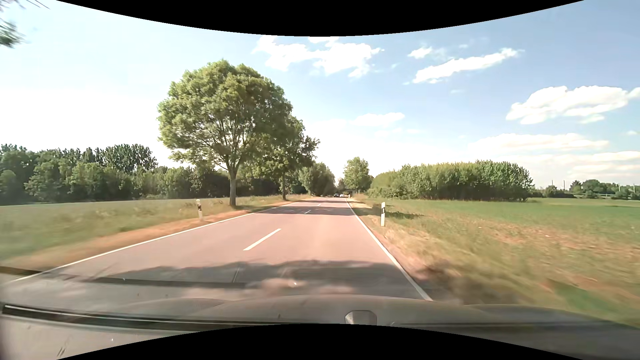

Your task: Follow the waypoints while adhering to traffic rules and regulations

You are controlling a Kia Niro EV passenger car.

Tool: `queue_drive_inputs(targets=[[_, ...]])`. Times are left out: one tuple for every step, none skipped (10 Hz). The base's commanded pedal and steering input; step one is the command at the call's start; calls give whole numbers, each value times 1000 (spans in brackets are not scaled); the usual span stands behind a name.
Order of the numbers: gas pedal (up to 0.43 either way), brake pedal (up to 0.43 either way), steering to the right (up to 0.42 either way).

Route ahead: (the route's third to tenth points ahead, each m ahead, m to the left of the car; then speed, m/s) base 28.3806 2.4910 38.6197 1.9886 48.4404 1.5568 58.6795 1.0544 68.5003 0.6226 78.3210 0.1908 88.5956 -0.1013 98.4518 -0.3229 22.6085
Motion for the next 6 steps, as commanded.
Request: queue_drive_inputs(targets=[[0,6,2],[0,6,2],[0,6,2],[0,6,2],[0,6,2],[0,6,2]])
